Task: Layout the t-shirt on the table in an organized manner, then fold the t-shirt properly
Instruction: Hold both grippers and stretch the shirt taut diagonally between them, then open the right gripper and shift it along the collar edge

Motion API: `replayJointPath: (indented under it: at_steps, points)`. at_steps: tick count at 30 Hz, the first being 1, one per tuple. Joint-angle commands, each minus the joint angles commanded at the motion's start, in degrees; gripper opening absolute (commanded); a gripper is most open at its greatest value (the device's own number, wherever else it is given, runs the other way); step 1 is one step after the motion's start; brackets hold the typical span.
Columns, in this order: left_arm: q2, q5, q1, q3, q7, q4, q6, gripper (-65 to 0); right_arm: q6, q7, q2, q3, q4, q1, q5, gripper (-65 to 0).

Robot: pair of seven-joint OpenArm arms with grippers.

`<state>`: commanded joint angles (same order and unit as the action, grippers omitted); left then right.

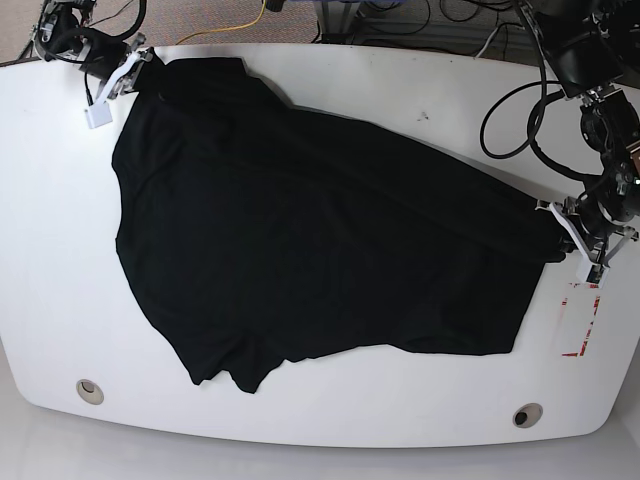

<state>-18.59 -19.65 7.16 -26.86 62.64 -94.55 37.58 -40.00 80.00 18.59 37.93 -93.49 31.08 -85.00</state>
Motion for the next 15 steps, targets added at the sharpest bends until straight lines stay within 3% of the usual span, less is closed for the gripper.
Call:
replayJointPath:
  at_steps: [5,15]
  points:
    - [-2.1,0.0,-1.0,-0.1,2.6,-1.1,2.4,-65.0,0.0,0.0,1.8,0.1,0.0,0.4,0.0,-65.0]
    - [-3.5,0.2,-1.3,-5.1,2.8,-1.3,2.4,-65.0,0.0,0.0,4.1,0.3,0.4,-1.6,0.0,-65.0]
